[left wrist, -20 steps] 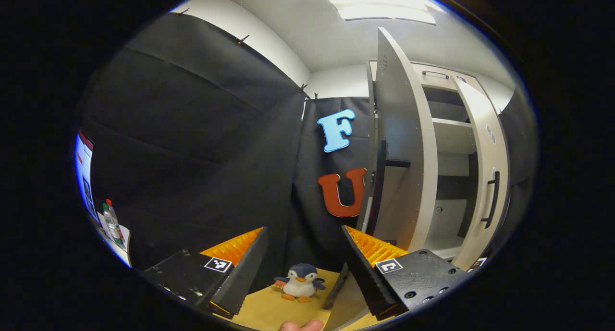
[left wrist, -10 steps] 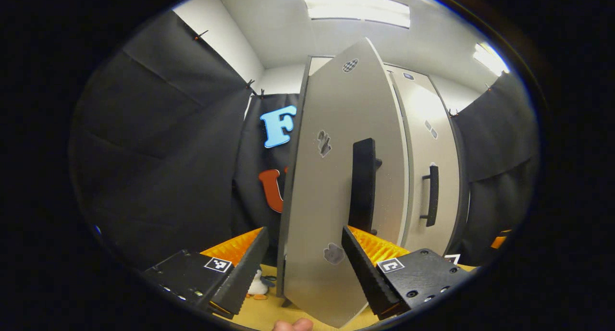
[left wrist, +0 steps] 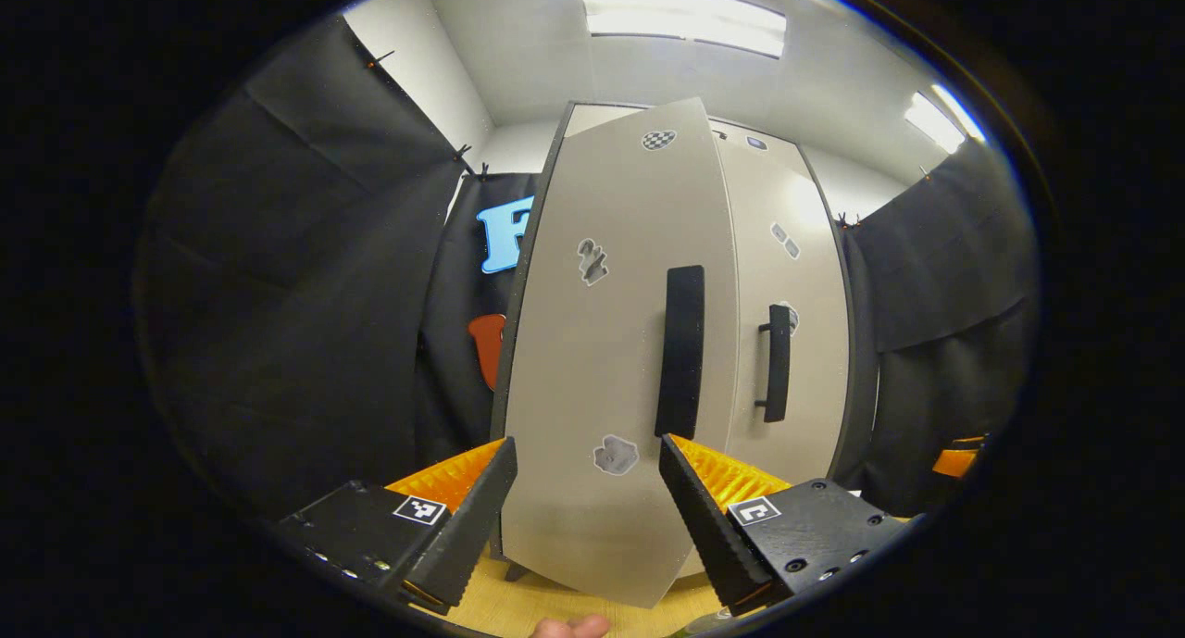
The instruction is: Grasp the bottle in the cabinet with the left hand and place it on the coaster, then close the right door with the right hand and the left door with the left hand.
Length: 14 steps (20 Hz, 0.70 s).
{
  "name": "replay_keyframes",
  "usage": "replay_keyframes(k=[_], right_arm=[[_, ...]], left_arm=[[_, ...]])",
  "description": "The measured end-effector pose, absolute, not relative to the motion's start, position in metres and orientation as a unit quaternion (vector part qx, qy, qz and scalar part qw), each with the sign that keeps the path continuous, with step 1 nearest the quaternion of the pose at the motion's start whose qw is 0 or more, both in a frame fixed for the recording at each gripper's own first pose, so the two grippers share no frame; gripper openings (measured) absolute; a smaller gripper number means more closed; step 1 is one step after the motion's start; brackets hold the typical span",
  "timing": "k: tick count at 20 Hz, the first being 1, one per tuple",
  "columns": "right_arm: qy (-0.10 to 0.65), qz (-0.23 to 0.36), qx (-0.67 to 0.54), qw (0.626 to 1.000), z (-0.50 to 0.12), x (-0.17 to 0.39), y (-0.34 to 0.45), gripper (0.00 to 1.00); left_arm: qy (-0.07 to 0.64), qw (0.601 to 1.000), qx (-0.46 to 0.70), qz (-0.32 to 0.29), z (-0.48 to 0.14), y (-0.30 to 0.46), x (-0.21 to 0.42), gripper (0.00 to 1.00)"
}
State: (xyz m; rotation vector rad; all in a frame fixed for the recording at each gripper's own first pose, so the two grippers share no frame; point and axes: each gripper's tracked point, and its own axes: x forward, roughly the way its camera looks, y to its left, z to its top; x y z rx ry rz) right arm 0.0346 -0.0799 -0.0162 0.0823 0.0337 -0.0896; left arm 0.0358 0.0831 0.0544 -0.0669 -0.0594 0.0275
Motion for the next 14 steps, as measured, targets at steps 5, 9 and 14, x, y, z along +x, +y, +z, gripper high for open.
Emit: replay_keyframes(k=[5, 9, 14], right_arm=[[0.022, -0.031, 0.039, 0.999, -0.018, 0.04, -0.068, 0.83], [0.026, -0.021, 0.04, 0.999, -0.022, 0.042, -0.059, 0.83], [0.032, -0.015, 0.03, 0.999, -0.027, 0.042, -0.053, 0.83]], left_arm=[[-0.029, 0.999, -0.029, 0.006, 0.042, 0.064, 0.018, 0.99], [-0.012, 0.999, -0.031, 0.015, 0.018, 0.049, 0.001, 0.99], [0.023, 0.998, -0.039, 0.041, -0.017, 0.045, -0.019, 0.95]])
